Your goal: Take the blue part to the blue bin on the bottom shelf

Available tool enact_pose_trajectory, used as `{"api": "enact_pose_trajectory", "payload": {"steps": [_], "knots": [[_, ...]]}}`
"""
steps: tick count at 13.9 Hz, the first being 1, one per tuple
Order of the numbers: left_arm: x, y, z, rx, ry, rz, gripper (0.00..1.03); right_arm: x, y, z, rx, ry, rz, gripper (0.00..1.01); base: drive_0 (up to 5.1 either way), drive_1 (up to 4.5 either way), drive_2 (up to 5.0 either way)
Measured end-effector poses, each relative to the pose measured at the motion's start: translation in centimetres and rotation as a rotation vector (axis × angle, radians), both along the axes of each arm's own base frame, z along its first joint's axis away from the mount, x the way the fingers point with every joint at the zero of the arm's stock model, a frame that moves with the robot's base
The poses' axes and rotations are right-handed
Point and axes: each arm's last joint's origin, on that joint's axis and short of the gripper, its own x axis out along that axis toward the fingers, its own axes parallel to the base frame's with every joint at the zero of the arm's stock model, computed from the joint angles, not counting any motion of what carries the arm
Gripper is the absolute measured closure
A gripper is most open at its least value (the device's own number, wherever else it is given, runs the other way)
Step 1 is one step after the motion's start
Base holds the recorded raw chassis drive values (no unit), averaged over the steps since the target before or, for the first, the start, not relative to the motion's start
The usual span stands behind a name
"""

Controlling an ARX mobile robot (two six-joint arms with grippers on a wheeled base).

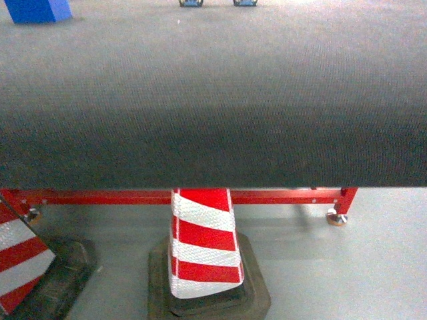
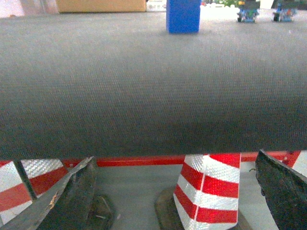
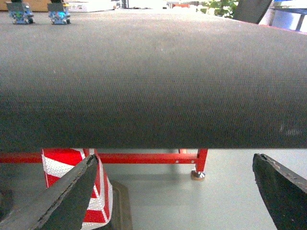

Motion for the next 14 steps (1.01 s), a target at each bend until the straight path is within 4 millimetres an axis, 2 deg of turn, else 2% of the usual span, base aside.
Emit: {"api": "enact_pose_trajectory", "payload": {"steps": [14], "knots": [[0.0,0.0,0.04,0.001,-0.005,0.0,0.05,0.0,0.0,0.05,0.0,-0.005,0.0,0.03,0.0,0.0,0.0]]}}
